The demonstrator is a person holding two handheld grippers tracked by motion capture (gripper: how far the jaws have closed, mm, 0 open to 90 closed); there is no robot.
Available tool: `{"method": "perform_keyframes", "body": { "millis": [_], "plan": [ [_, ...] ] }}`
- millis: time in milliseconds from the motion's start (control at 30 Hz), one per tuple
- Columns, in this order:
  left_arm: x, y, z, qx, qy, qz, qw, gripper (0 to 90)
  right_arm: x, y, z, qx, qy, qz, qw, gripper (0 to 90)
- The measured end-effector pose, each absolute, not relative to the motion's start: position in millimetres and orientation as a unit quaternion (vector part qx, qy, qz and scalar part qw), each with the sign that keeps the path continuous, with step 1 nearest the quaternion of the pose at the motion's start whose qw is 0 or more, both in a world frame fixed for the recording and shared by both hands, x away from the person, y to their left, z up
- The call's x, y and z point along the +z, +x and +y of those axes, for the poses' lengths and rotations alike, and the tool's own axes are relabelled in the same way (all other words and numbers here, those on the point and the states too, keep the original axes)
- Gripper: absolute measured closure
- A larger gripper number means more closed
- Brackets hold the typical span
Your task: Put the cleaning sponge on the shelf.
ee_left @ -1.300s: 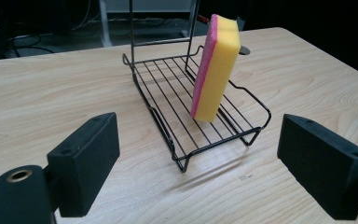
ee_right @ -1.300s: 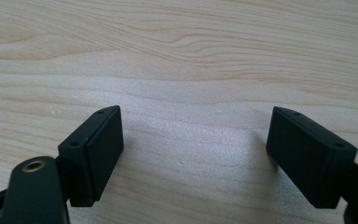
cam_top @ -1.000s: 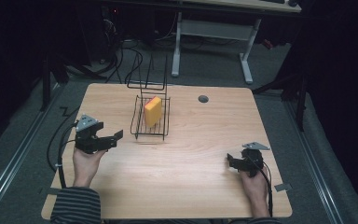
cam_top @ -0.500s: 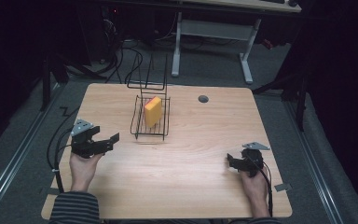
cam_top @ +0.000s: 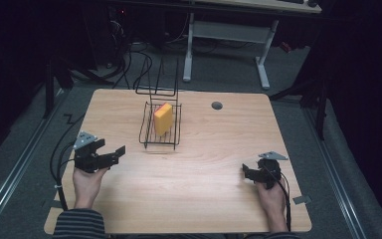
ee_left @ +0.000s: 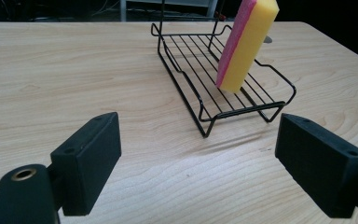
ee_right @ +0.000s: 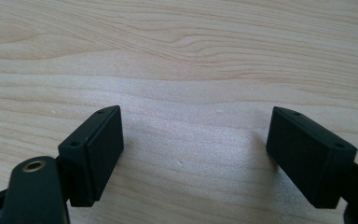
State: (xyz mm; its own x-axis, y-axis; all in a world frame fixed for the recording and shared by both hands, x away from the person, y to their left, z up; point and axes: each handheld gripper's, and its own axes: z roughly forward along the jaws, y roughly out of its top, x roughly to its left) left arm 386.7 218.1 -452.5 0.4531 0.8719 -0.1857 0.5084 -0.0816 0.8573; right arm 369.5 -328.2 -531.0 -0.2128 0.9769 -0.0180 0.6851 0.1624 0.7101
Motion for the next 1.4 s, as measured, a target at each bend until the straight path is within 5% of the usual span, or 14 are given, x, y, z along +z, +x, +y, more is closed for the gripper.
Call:
{"method": "perform_keyframes", "body": {
  "millis": [1400],
  "plan": [
    [-491, 384, 220, 0.162, 0.718, 0.511, 0.445, 16.2, -531, 369, -328, 0.295, 0.575, 0.722, 0.248, 18.9]
  ]
}}
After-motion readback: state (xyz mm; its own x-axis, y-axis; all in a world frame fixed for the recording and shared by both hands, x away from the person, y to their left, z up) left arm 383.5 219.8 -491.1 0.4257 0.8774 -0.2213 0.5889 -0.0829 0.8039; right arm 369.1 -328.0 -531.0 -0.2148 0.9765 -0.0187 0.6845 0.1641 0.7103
